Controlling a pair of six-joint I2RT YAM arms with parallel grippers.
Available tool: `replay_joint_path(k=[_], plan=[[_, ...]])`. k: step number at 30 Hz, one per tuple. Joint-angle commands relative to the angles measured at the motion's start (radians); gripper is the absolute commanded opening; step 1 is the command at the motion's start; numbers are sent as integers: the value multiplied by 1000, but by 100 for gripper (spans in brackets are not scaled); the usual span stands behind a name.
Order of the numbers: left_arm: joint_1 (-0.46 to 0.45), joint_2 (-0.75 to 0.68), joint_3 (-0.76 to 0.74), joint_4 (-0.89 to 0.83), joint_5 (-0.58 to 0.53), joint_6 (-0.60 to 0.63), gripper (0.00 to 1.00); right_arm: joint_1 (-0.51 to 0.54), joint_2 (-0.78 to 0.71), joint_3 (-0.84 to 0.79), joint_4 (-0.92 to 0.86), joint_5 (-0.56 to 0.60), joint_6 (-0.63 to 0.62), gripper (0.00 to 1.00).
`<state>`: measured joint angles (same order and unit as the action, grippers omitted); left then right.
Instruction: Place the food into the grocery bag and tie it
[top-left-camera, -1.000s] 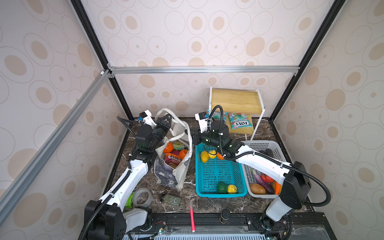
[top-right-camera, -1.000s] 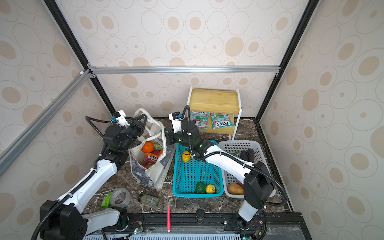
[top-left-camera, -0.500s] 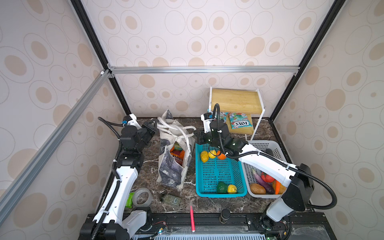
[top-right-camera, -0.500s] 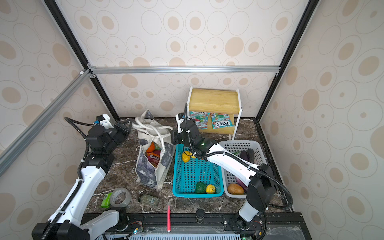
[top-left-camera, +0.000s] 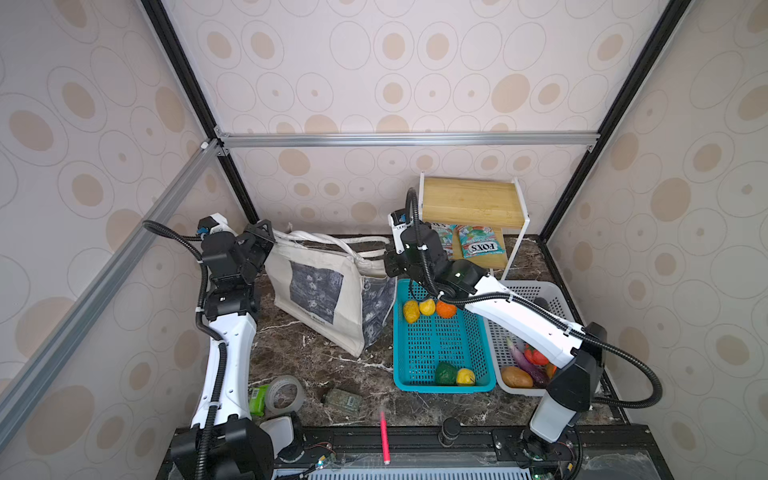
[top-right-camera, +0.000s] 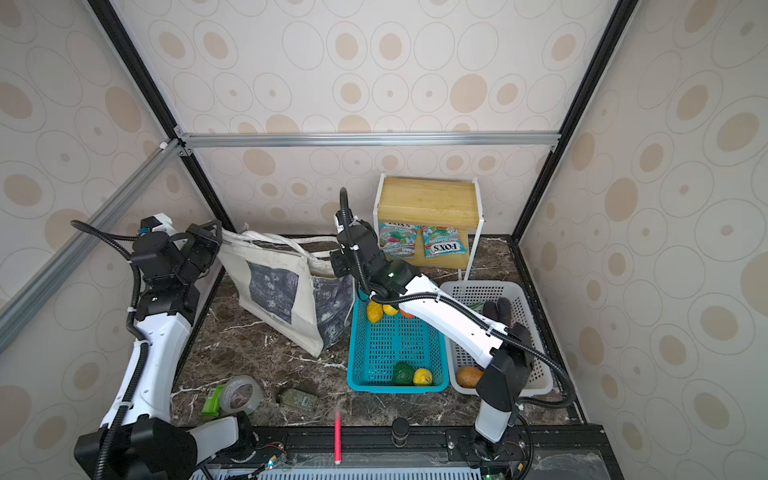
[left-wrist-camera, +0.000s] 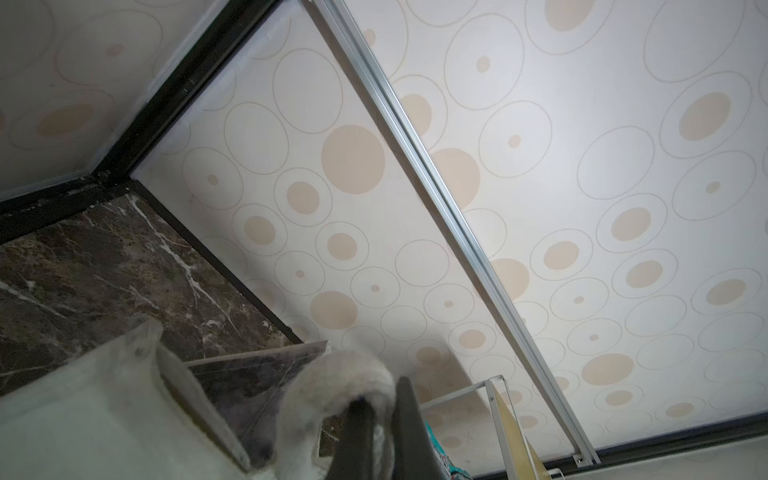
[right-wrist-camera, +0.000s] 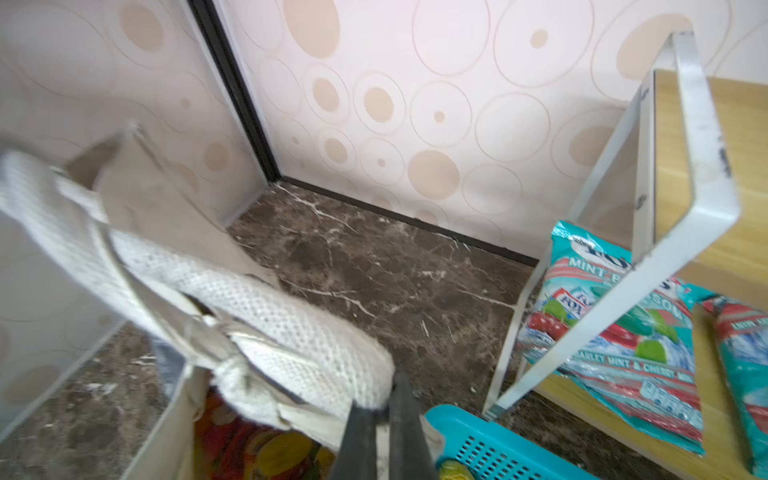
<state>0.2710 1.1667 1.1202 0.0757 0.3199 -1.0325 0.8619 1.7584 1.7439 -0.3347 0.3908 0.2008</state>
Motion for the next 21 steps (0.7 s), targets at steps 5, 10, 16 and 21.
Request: replay_joint_path(k=[5,10,16,21], plan=[[117,-49,-136,159,-173,-24,0,-65,-8,-90,-140,154,87,0],[206,-64,-218,199,-119,-86,0,-113,-36,-153,-155,104,196,0],[228,-74,-262,265,-92,-135,0,-131,-49,-153,-89,31,207,0],[218,-41,-247,349,-37,-219,0,-126,59,41,-78,-44,127,0]])
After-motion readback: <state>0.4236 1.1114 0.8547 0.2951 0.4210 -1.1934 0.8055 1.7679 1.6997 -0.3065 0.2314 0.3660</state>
